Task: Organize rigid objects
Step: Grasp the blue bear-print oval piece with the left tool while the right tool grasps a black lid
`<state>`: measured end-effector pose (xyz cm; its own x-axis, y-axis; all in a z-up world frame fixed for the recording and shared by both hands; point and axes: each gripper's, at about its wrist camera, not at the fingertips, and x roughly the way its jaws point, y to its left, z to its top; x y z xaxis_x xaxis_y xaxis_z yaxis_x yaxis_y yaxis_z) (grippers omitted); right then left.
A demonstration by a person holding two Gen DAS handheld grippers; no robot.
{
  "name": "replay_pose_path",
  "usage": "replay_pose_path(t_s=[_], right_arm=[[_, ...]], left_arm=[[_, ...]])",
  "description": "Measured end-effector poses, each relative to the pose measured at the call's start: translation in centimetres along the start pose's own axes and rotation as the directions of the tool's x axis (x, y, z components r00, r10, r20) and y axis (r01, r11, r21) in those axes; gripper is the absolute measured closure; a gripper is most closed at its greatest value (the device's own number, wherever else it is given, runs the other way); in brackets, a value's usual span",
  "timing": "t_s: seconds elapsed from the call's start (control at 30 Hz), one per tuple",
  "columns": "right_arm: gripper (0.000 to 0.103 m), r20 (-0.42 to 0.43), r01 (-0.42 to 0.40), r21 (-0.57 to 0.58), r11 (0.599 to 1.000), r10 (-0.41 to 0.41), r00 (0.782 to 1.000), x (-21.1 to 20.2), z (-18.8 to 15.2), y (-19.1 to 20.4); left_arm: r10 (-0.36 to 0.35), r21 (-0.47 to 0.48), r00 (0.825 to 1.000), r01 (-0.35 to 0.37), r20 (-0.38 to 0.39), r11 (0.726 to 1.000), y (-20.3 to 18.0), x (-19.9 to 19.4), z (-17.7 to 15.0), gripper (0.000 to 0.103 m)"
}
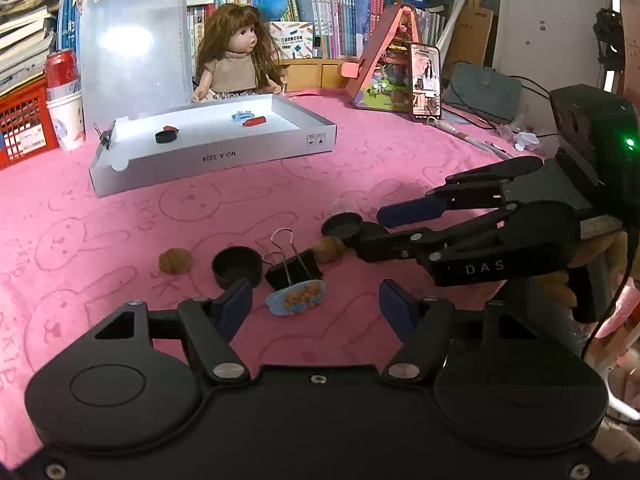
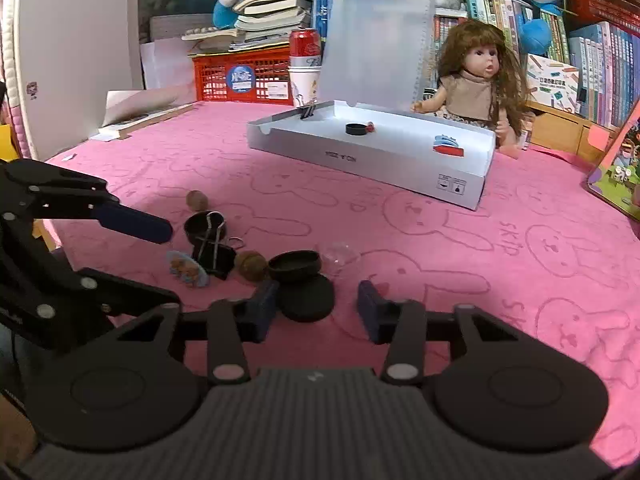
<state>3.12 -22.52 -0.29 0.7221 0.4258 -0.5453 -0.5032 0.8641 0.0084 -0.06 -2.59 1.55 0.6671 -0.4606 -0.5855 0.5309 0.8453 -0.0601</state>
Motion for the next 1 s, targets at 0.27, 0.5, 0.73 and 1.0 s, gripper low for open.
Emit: replay_pose_path(t_s=[0.27,0.5,0.73,1.0], right_arm=[[0.067,0.022,0.03,0.025,0.999,-0.031,0.999,-0.8,-0.4,-0.2],[0.067,0.031,0.022,0.04,0.999,-0.023,0.999,-1.2,-0.8,-0.3],[0.067,0.044,0.026,0.031,0.999,-0.028,0.999,-1.2,-0.7,0.1],[0.067,0.05,0.035,0.032,0.999,-0.036,0.998,-1.3,-0.5,0.1]], left_arm=[[0.059,-0.038,0.998,-0.059,-0.002,0.998,-1.2,1.3,-0.1,0.035],[0.159,-0.03,0.987,-0.159,-0.002,0.987,-2.3,2.2,-0.1,0.049],[0.18,-0.006,0.984,-0.18,0.015,0.984,-2.7,2.1,-0.3,0.066],[0.161,0.009,0.987,-0.161,0.019,0.987,-2.7,1.6,-0.2,0.067]])
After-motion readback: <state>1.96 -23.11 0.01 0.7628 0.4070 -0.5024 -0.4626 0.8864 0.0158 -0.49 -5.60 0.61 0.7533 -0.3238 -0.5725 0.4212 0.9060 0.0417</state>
